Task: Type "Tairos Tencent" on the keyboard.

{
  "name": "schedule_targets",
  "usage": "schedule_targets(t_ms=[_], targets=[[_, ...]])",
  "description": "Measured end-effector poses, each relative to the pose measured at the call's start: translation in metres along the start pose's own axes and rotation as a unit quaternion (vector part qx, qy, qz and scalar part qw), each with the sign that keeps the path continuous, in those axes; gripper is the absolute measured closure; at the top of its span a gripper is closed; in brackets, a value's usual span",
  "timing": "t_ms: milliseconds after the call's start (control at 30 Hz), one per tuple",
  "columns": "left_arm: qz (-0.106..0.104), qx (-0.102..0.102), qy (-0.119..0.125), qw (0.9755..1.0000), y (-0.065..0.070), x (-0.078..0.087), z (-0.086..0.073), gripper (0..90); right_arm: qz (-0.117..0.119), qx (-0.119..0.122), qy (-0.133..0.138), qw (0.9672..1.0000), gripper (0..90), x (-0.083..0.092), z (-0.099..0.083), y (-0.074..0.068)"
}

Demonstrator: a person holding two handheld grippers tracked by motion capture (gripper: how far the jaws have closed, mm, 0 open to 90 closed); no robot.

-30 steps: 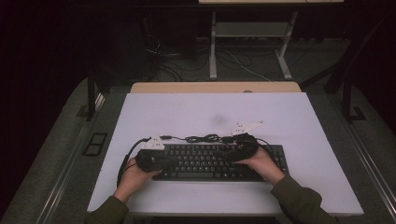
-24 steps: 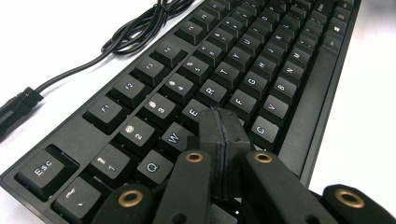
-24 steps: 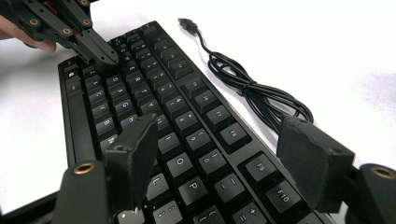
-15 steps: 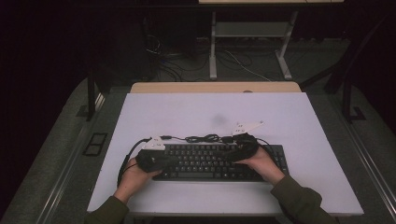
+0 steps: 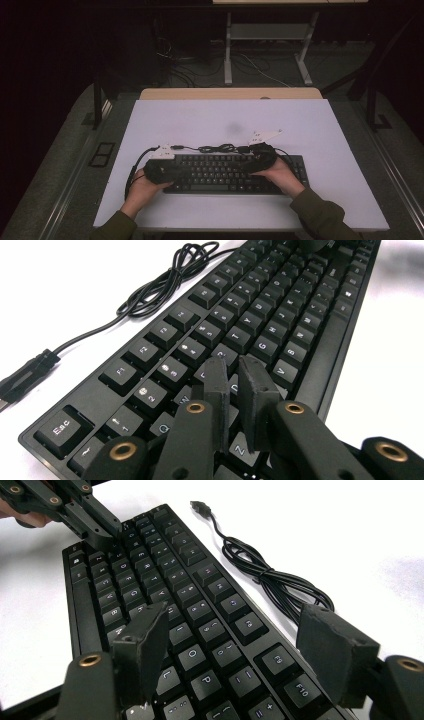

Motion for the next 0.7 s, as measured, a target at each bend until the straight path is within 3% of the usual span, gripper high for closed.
schedule_targets(t_ms=[333, 567, 700], targets=[[-0.011, 0.001, 0.004, 0.9999, 0.008, 0.002, 0.001, 72.6, 0.000, 0.000, 0.000, 1.0000, 28.8, 0.001, 0.000, 0.001], [-0.019, -0.002, 0.011, 0.9998, 0.020, 0.005, 0.003, 73.6, 0.000, -0.001, 0.002, 1.0000, 28.7, 0.002, 0.000, 0.001], [-0.025, -0.006, 0.004, 0.9997, 0.024, 0.003, 0.001, 79.7, -0.001, -0.001, 0.003, 1.0000, 28.7, 0.002, 0.000, 0.001]])
Point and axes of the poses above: each handheld gripper's, and its own axes: x roughly backward along the jaws, z roughly out of its top, y roughly to its right, the point moved 6 cm from there along -x, roughly forward along the jaws, and after that the axes turned 14 degrees about x, right-handed, at the moved point
